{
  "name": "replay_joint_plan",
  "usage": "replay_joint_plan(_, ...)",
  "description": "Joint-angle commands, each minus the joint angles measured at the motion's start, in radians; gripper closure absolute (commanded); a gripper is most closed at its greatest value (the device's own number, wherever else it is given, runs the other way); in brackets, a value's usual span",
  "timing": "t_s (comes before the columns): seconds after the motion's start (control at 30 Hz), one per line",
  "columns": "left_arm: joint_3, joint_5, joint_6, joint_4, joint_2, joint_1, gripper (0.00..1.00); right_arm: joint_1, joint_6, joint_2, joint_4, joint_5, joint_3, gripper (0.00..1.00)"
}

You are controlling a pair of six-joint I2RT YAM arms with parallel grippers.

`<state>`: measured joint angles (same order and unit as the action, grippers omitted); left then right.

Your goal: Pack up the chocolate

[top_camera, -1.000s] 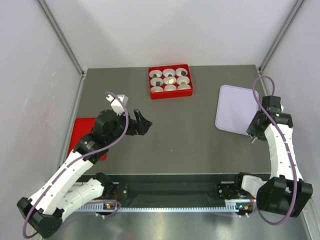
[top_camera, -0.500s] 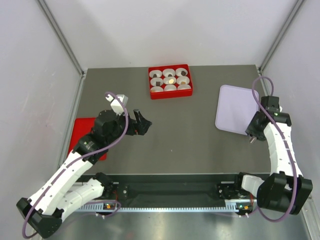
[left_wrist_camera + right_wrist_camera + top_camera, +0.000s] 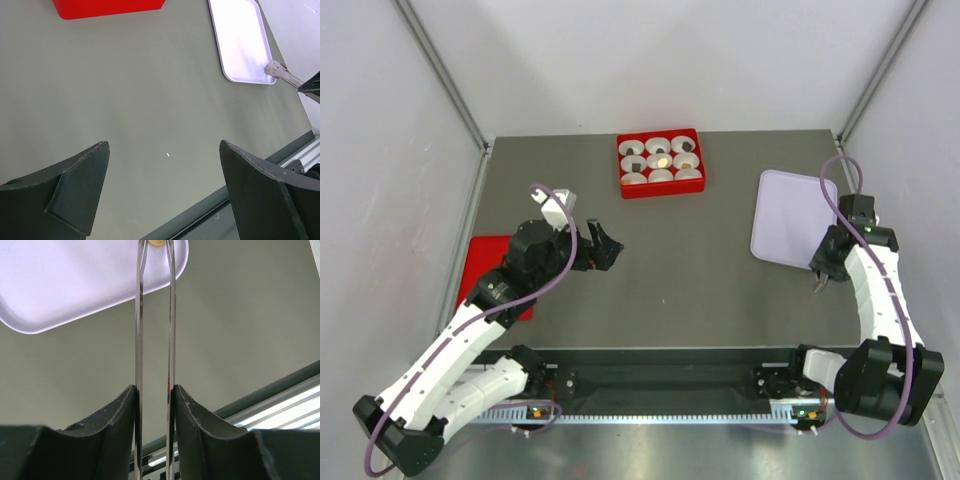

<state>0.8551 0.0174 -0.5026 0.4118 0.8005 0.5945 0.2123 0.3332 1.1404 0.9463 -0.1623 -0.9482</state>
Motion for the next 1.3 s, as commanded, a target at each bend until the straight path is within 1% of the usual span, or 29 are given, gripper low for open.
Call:
replay_joint_plan(0.0,0.044,-0.008,0.013,-0.024,-0.009,0.004,0.04,0.009,-0.013,-0.002,-0.047,0.010,-0.003,0.66)
replay_joint_plan(0.03,0.047,-0.037,0.015,-0.024,-0.006,0.004,0.04,0.009,-0.016,-0.005,-0.047,0.013,-0.004,0.68)
replay_joint_plan(0.3,0.064,-0.045,0.025,-0.016,0.009,0.004,0.04,0.007,-0.029,-0.019,-0.043,0.035,-0.044,0.76)
replay_joint_plan(0.63,0.108,-0.086,0.053,0.007,0.034,0.002,0.04,-0.011,-0.036,-0.010,-0.049,0.056,-0.145,0.77)
replay_joint_plan(0.77,0.113,-0.103,0.062,0.001,0.045,0.002,0.04,-0.028,-0.034,-0.002,-0.067,0.087,-0.169,0.77)
replay_joint_plan(0.87,0.136,-0.122,0.075,0.013,0.063,0.002,0.04,-0.079,-0.029,0.018,-0.090,0.101,-0.210,0.78)
replay_joint_plan(0.97,0.159,-0.134,0.082,0.018,0.074,0.001,0.03,-0.189,0.000,0.068,-0.109,0.055,-0.294,0.77)
replay_joint_plan(1.0,0.173,-0.134,0.084,0.016,0.081,0.001,0.03,-0.270,0.010,0.087,-0.113,0.049,-0.320,0.78)
replay_joint_plan(1.07,0.186,-0.131,0.084,0.016,0.095,0.001,0.03,-0.342,0.033,0.156,-0.145,0.041,-0.400,0.78)
replay_joint_plan(1.1,0.203,-0.128,0.085,0.018,0.115,0.001,0.03,-0.414,0.047,0.186,-0.156,0.040,-0.431,0.78)
replay_joint_plan(1.17,0.219,-0.135,0.085,0.024,0.134,-0.001,0.03,-0.482,0.059,0.290,-0.184,0.032,-0.533,0.78)
replay_joint_plan(1.2,0.231,-0.139,0.084,0.027,0.147,-0.001,0.03,-0.543,0.058,0.368,-0.194,0.032,-0.572,0.78)
replay_joint_plan(1.23,0.234,-0.152,0.081,0.025,0.152,-0.001,0.03,-0.572,0.056,0.408,-0.202,0.032,-0.649,0.78)
replay_joint_plan(1.27,0.237,-0.157,0.079,0.024,0.155,-0.004,0.03,-0.600,0.050,0.448,-0.207,0.030,-0.691,0.78)
